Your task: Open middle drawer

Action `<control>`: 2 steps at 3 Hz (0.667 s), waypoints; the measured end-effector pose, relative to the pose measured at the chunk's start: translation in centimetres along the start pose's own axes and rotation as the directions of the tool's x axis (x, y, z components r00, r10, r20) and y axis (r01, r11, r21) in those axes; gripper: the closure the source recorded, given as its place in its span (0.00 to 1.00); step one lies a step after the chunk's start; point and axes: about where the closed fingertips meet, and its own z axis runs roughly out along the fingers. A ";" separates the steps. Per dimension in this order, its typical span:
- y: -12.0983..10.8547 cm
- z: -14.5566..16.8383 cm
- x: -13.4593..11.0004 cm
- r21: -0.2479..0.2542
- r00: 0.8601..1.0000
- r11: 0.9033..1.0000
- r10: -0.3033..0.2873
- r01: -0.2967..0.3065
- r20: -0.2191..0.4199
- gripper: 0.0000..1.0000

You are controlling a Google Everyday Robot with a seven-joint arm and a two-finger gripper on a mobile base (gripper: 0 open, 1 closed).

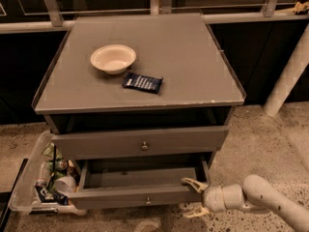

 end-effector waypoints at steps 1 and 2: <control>-0.3 -0.4 -0.7 0.000 1.000 1.000 0.000 0.000 0.000 0.60; -0.4 -0.7 -1.2 0.000 1.000 1.000 0.000 0.000 0.000 0.83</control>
Offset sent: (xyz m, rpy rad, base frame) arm -0.1098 -0.0098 0.0034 -0.0034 -0.0590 0.1198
